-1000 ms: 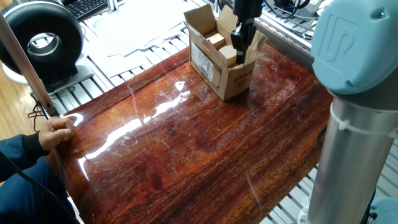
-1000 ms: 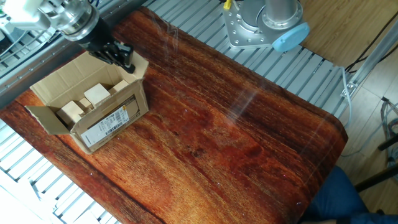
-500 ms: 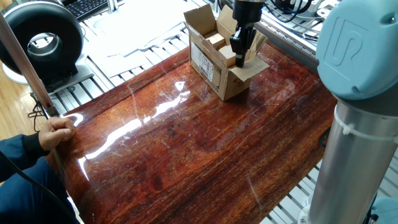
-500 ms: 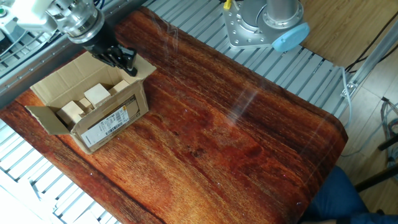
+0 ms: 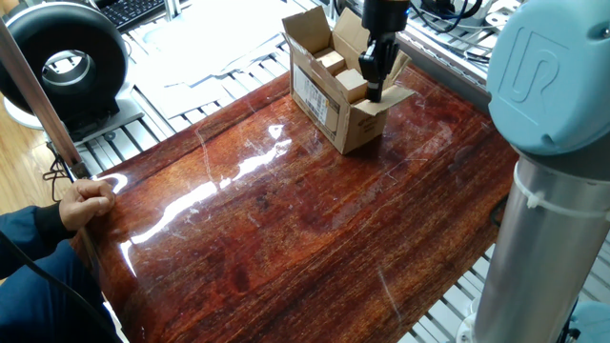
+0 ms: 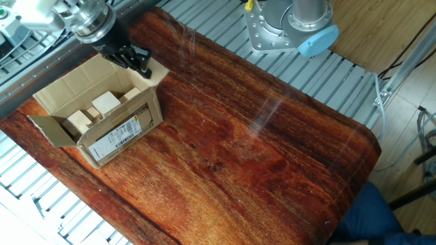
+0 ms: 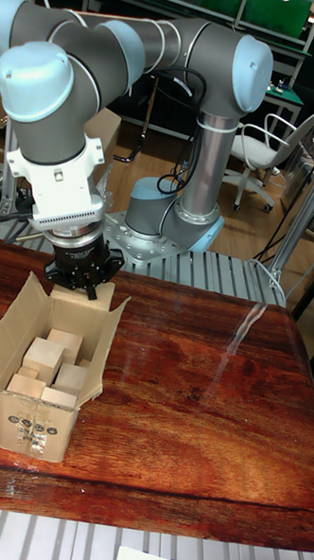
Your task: Open a box
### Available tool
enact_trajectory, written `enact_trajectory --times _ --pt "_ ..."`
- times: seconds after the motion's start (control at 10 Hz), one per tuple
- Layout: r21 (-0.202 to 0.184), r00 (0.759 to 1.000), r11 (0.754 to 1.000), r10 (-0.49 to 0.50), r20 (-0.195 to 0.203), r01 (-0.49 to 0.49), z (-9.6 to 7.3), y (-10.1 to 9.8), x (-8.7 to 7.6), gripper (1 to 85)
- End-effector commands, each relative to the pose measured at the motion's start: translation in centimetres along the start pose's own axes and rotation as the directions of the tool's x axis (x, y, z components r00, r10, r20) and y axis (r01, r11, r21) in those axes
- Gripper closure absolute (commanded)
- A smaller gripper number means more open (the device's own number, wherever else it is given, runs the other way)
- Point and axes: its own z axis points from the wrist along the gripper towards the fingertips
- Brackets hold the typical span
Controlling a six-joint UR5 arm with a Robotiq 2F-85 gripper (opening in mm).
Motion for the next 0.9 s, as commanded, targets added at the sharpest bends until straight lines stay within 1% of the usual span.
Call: enact_trajectory --times 0.0,0.3,0.4,0.6,0.8 --pt "-0.012 1.000 1.000 -0.002 -0.009 0.002 -0.3 0.5 0.6 84.7" --pt "-0.006 1.000 1.000 -0.009 -0.009 0.009 0.5 0.6 0.5 84.7" --pt "0.004 1.000 1.000 -0.017 -0.005 0.017 1.0 0.3 0.3 84.7" --pt "0.004 0.999 0.999 -0.034 0.009 0.034 1.7 0.0 -0.4 84.7" --pt "0.008 0.999 0.999 -0.040 0.017 0.040 2.1 -0.2 -0.9 84.7"
